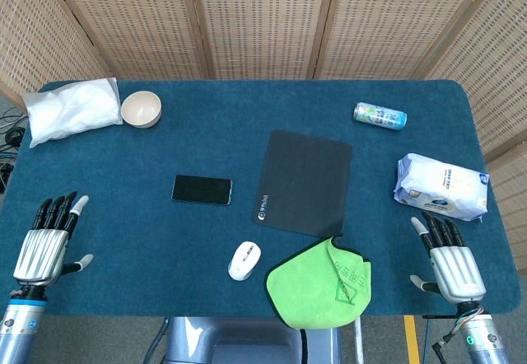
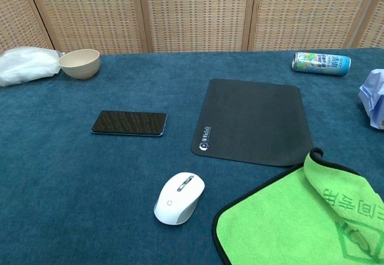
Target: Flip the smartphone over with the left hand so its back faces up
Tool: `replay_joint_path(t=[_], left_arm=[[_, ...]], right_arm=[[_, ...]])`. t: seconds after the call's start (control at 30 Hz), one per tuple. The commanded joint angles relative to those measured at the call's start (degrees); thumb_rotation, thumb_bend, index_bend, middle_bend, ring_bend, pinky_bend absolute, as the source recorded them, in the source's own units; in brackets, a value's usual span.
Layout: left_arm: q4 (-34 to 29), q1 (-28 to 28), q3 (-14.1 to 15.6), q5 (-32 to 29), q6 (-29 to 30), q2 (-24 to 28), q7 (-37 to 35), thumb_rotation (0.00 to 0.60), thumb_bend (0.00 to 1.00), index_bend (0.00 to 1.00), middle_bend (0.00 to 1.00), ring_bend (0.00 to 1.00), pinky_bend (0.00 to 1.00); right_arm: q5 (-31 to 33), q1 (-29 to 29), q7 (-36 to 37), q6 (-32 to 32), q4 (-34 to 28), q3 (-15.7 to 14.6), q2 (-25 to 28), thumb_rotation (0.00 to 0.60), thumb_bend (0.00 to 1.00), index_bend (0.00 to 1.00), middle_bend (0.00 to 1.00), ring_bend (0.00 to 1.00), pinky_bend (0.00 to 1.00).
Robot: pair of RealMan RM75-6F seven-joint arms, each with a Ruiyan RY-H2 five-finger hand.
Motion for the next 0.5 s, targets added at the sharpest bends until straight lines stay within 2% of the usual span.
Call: replay_joint_path(t=[0.03, 0.5], left_arm=[[-0.06, 0.03, 0.01, 0.00, 0.01, 0.04, 0.02, 0.600, 0.00, 0.00, 0.00, 0.00, 0.00], [-0.23, -0.64, -0.35, -1.01, -1.67, 0.18, -0.71, 0.600, 0.00, 0.00, 0.00, 0.00, 0.00]], right_arm=[[-0.03, -0.04, 0.03, 0.05, -0.01, -0.03, 0.02, 0.600, 0.00, 0.00, 0.00, 0.00, 0.00], [0.34, 0.16, -0.27, -0.48, -0.05, 0.08, -0.07, 0.600, 0.00, 0.00, 0.00, 0.00, 0.00]])
